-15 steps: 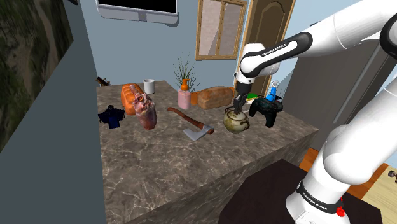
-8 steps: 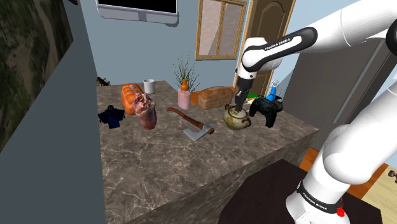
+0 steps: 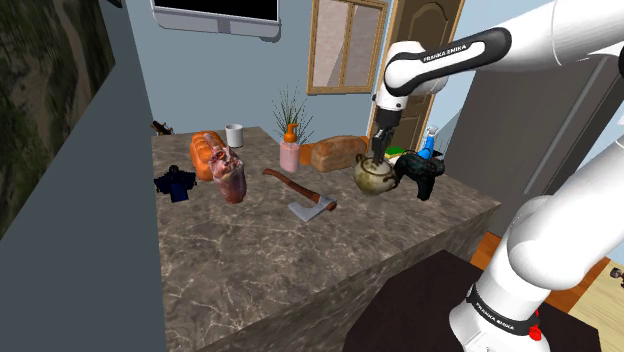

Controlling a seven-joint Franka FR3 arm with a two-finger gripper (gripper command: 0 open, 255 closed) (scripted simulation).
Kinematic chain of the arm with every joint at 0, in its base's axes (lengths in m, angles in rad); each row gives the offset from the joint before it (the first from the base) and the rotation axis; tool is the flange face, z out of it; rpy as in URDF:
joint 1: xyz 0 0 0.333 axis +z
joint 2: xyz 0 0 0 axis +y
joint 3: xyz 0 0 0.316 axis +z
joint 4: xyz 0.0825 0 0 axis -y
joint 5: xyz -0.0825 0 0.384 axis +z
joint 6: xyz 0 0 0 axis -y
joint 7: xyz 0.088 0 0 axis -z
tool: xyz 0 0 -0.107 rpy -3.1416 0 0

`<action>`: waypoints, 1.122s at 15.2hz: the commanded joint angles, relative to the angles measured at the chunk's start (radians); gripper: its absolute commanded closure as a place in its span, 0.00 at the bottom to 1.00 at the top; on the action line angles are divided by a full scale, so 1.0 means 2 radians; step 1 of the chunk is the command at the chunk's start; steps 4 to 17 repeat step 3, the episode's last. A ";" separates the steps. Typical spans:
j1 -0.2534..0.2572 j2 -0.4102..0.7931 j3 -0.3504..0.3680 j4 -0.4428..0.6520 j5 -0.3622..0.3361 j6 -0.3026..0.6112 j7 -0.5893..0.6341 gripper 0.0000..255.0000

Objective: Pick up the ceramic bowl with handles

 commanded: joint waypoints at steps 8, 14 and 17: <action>0.000 -0.005 0.001 0.011 0.000 -0.015 0.002 1.00; 0.000 -0.005 0.001 0.011 0.000 -0.015 0.002 1.00; 0.000 -0.005 0.001 0.011 0.000 -0.015 0.002 1.00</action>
